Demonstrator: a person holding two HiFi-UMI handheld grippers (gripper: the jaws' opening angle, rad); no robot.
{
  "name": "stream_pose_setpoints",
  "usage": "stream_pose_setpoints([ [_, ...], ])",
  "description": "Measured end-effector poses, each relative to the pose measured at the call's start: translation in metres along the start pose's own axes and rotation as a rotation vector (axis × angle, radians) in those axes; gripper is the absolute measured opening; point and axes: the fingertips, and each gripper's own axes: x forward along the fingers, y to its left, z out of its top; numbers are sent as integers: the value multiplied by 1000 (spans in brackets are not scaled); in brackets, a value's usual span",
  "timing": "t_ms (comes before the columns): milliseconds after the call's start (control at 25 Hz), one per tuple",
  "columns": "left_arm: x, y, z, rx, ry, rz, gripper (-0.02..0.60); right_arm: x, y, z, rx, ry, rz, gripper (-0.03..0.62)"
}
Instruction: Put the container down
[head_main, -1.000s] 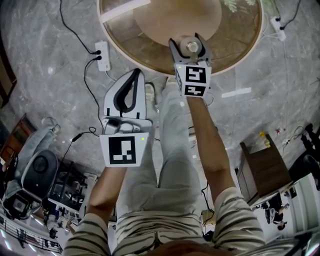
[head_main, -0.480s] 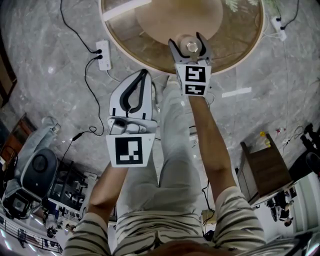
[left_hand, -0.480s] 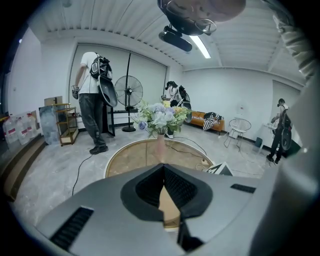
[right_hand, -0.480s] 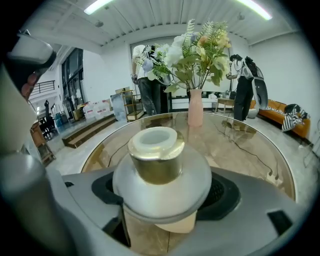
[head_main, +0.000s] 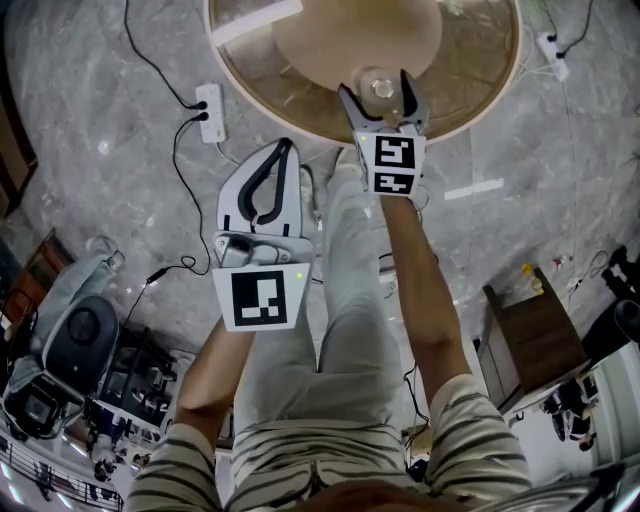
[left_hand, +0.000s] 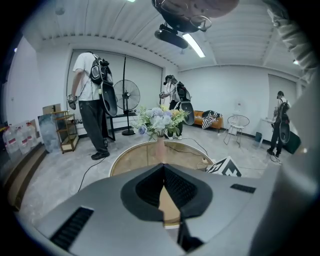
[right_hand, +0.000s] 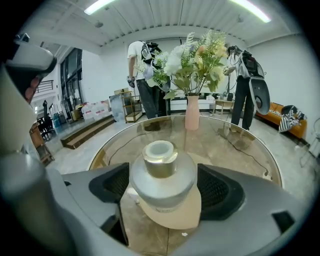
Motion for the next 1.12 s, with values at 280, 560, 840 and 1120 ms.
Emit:
stream_pose_setpoints([
  [280,-21,-3,19,5,-32,-6,0,-39,-6,12,79,-32,-9,403],
  [560,-45,2,44,25,-74,-16,0,-85,10,55,168,-98,33,353],
  [840,-82,14,73,-11,-111,-7,0,-143,40,130,234,-197,97,255],
  [1120,-95,-11,137,92,-167,-51,0,-213,33,211,248,-291,115,149],
])
